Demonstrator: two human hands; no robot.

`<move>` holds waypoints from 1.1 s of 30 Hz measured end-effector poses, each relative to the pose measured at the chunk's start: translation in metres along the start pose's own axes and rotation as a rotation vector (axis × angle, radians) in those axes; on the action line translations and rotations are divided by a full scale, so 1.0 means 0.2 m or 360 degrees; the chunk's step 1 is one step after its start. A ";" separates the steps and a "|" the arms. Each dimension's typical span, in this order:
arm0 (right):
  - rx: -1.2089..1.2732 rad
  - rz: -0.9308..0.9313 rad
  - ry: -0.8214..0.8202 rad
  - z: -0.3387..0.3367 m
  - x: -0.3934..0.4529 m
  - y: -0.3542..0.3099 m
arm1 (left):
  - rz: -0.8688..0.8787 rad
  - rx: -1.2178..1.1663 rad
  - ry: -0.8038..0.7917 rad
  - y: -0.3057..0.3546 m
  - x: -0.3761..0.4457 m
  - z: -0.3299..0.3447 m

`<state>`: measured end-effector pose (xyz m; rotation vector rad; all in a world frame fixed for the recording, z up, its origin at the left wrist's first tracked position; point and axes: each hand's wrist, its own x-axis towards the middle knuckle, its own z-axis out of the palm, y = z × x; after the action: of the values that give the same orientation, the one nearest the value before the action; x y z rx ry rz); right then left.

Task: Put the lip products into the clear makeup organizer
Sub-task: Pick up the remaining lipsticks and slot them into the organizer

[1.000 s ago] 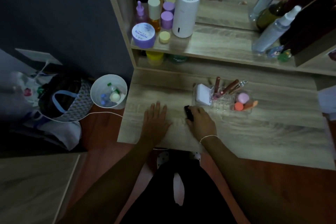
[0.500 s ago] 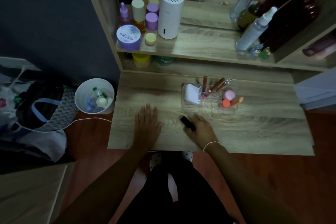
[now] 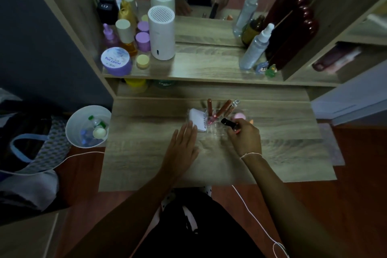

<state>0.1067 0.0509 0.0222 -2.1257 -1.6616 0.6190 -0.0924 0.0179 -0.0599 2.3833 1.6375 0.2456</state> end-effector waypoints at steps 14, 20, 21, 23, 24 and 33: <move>-0.0302 -0.0152 -0.0316 0.05 0.19 -0.05 | -0.0233 -0.0107 -0.0021 0.04 0.06 -0.02; -0.0280 -0.0235 -0.0297 0.08 0.21 -0.03 | -0.0324 -0.0134 -0.0073 0.04 0.06 -0.02; -0.0267 -0.0260 -0.0284 0.09 0.21 -0.03 | -0.0337 -0.0133 -0.0075 0.04 0.06 -0.02; -0.0244 -0.0261 -0.0285 0.09 0.21 -0.04 | -0.0352 -0.0128 -0.0067 0.04 0.07 -0.02; -0.0239 -0.0251 -0.0292 0.09 0.21 -0.04 | -0.0355 -0.0129 -0.0053 0.04 0.07 -0.02; -0.0225 -0.0200 -0.0403 0.07 0.23 -0.03 | -0.0298 -0.0137 -0.0018 0.05 0.12 -0.04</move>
<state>0.1033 0.0974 0.0079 -2.0873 -2.0124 0.7791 -0.0766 0.0366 -0.0494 2.1487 1.7923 0.2616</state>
